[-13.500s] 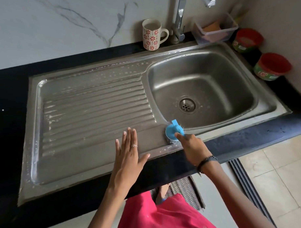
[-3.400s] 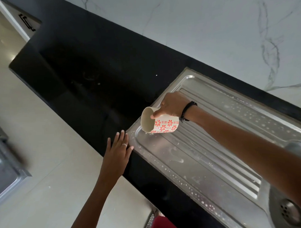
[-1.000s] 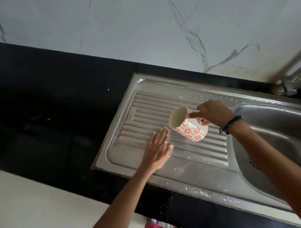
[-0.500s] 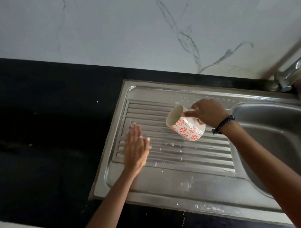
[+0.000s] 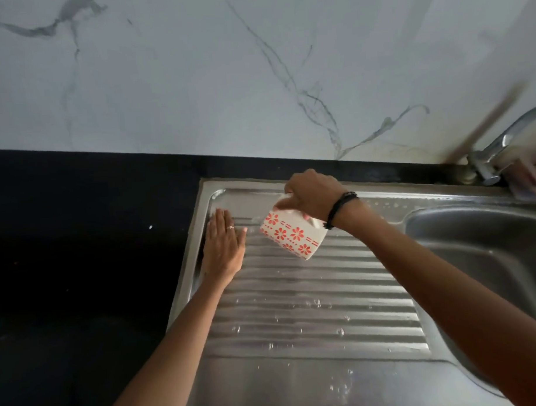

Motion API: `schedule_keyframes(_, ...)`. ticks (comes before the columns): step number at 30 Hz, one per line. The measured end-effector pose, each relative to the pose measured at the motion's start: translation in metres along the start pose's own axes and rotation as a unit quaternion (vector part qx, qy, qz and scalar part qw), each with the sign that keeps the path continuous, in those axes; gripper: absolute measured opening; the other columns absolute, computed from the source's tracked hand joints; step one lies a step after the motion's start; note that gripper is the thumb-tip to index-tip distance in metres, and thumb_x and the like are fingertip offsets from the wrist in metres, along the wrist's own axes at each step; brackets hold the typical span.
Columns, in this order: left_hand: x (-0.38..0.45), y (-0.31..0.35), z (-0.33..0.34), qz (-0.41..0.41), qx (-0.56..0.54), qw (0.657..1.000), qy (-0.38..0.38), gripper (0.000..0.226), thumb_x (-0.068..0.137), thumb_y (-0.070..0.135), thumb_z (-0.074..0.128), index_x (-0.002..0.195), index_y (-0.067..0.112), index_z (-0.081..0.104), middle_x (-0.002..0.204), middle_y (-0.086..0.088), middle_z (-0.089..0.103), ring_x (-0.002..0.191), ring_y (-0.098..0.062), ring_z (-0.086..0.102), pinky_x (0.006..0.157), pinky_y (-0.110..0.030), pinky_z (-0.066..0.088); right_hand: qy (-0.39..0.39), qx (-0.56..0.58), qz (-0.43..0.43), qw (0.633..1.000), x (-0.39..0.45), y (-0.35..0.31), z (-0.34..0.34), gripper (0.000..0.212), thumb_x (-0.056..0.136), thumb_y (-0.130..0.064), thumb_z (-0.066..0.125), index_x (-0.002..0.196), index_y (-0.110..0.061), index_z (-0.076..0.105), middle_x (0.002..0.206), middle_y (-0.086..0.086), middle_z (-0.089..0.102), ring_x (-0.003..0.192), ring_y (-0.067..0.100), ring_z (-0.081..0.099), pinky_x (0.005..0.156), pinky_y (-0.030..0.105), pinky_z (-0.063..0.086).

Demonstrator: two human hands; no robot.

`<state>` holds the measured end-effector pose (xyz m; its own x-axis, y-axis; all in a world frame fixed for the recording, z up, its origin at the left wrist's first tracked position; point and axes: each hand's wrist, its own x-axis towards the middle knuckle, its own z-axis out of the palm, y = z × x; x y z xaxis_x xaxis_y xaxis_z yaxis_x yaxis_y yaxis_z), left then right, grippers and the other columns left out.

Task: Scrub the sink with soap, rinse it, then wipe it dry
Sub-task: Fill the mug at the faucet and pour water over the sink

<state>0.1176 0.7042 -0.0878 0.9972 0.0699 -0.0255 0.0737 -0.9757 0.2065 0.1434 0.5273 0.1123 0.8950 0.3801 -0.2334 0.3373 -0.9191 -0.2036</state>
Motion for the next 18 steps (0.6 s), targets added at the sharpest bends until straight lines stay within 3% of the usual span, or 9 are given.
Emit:
schedule_keyframes(2,0.017,0.009,-0.003,-0.001,0.003,1.000,0.009,0.088,0.082,0.052,-0.019,0.146,-0.002,0.012,0.153,-0.022,0.013,0.143,-0.031,0.010,0.118,-0.042,0.006,0.019,0.020,0.014,1.000,0.008,0.006,0.000,0.038,0.089,-0.046,0.053,0.096,-0.010,0.063,0.079,0.001,0.053,0.072,0.019,0.053,0.062,0.029,0.038)
schedule_keyframes(4,0.026,0.015,-0.006,0.055,-0.010,0.998,0.004,0.081,0.087,0.051,-0.012,0.147,0.005,0.015,0.153,-0.018,0.015,0.143,-0.030,0.015,0.116,-0.044,0.009,0.036,0.055,0.034,0.997,0.010,0.016,0.003,0.037,0.090,-0.042,0.053,0.096,-0.007,0.064,0.076,0.003,0.059,0.072,0.020,0.061,0.060,0.030,0.046)
schedule_keyframes(6,0.028,0.017,-0.005,0.165,-0.033,0.985,-0.023,0.082,0.084,0.058,-0.021,0.148,0.013,0.003,0.156,-0.008,0.004,0.145,-0.023,0.007,0.116,-0.039,0.002,0.047,0.112,0.065,0.991,0.005,0.028,0.007,0.034,0.092,-0.037,0.052,0.090,-0.005,0.064,0.077,0.008,0.068,0.069,0.020,0.067,0.062,0.028,0.051)
schedule_keyframes(8,0.027,0.014,-0.004,0.221,-0.039,0.974,-0.038,0.085,0.080,0.061,-0.028,0.144,0.014,-0.001,0.154,-0.005,0.001,0.144,-0.021,0.005,0.116,-0.036,-0.001,0.064,0.162,0.089,0.981,-0.003,0.036,0.012,0.032,0.094,-0.032,0.051,0.086,-0.004,0.065,0.080,0.010,0.072,0.061,0.015,0.066,0.059,0.023,0.051)
schedule_keyframes(10,0.029,0.012,0.003,0.183,-0.052,0.982,0.016,0.079,0.088,0.057,-0.018,0.146,0.008,0.004,0.154,-0.009,0.000,0.144,-0.022,0.004,0.118,-0.039,0.003,0.086,0.208,0.105,0.969,-0.009,0.041,0.016,0.029,0.094,-0.028,0.051,0.088,-0.003,0.064,0.082,0.012,0.072,0.061,0.017,0.067,0.061,0.029,0.056)
schedule_keyframes(14,0.052,0.018,-0.003,-0.049,-0.099,0.990,0.091,0.071,0.097,0.048,0.012,0.144,-0.006,0.009,0.153,-0.023,0.007,0.144,-0.030,0.005,0.118,-0.038,0.003,0.083,0.197,0.119,0.970,-0.001,0.047,0.012,0.027,0.093,-0.029,0.052,0.081,-0.006,0.062,0.080,0.013,0.072,0.066,0.022,0.070,0.064,0.037,0.059)
schedule_keyframes(16,0.063,0.028,-0.007,-0.075,-0.090,0.990,0.084,0.073,0.098,0.047,0.020,0.144,-0.008,0.006,0.153,-0.025,0.005,0.144,-0.033,0.004,0.117,-0.039,0.000,0.065,0.127,0.117,0.983,0.006,0.050,0.010,0.030,0.093,-0.037,0.050,0.081,-0.010,0.060,0.080,0.008,0.071,0.070,0.020,0.070,0.066,0.033,0.058)
schedule_keyframes(18,0.070,0.042,-0.002,-0.031,-0.095,0.991,0.084,0.080,0.094,0.057,0.006,0.145,-0.005,0.003,0.153,-0.023,-0.002,0.144,-0.032,0.000,0.116,-0.039,-0.002,0.066,0.094,0.121,0.986,0.009,0.053,0.007,0.031,0.092,-0.041,0.049,0.079,-0.014,0.056,0.079,0.005,0.070,0.072,0.019,0.069,0.067,0.031,0.057)
